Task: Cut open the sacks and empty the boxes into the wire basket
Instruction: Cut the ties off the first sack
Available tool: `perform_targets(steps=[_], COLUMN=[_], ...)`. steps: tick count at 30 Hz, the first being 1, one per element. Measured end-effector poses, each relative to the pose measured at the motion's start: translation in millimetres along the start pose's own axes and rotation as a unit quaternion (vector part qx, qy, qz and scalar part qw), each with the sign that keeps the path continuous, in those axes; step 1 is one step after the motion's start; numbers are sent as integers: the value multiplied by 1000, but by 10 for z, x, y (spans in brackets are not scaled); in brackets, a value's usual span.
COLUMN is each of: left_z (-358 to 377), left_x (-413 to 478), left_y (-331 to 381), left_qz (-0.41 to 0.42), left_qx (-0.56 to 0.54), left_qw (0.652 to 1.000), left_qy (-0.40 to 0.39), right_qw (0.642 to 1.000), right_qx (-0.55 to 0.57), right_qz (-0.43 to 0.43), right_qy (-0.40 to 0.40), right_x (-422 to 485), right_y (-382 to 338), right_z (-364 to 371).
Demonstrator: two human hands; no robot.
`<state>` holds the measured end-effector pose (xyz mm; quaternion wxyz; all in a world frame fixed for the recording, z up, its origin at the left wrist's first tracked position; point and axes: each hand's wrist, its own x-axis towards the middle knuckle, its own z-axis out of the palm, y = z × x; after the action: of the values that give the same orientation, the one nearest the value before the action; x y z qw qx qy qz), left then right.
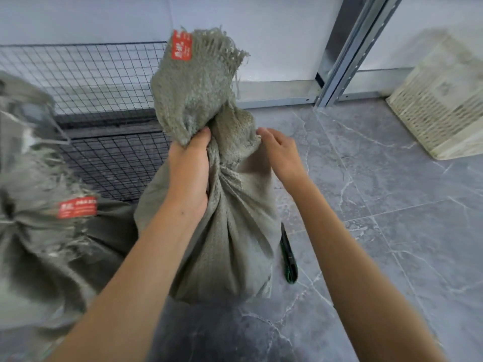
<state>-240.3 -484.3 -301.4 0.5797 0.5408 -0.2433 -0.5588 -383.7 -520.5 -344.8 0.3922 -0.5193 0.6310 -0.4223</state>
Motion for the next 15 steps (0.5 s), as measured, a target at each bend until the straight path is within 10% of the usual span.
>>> perform_targets(steps=[9, 15], left_z=[-94, -203], left_x=[-9, -73], left_y=[209, 346], left_qz=[-11, -20], left_qx=[-28, 72], left_qw=[999, 993], left_qy=[19, -91], right_qw=[957, 933], right_qx=[-157, -250], right_qz=[-178, -124], right_qy=[-166, -225], right_x=[-550, -600], right_y=[-419, -527], right_z=[374, 403])
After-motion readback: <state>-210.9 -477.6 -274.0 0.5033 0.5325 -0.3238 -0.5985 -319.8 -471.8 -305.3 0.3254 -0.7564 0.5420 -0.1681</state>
